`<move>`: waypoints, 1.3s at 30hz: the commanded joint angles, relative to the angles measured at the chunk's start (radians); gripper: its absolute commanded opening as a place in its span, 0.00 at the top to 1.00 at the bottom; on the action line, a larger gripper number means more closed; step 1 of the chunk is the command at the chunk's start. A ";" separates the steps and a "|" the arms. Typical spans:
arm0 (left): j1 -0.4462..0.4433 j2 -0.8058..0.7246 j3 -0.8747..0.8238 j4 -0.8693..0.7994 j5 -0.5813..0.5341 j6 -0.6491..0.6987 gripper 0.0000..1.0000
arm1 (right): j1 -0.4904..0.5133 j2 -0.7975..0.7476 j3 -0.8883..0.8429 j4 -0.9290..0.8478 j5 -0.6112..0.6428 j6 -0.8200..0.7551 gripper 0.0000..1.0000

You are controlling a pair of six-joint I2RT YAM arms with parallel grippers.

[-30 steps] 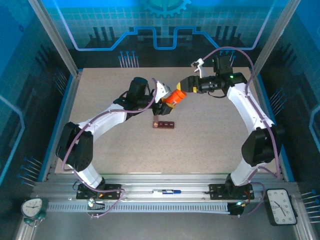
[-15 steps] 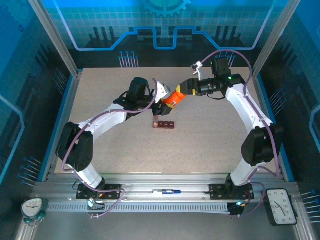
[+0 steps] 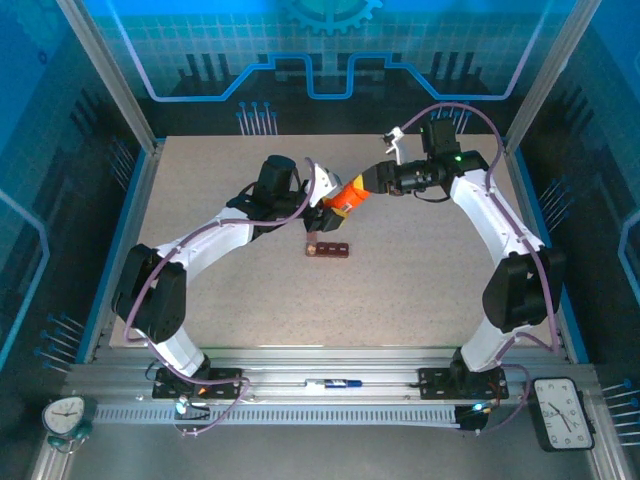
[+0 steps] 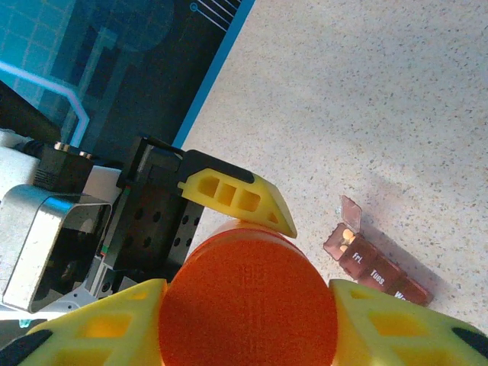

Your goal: Sort the pills into containers

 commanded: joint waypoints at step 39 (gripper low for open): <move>-0.045 -0.007 -0.033 0.201 -0.182 0.033 1.00 | 0.024 -0.185 -0.171 0.258 0.171 0.425 0.17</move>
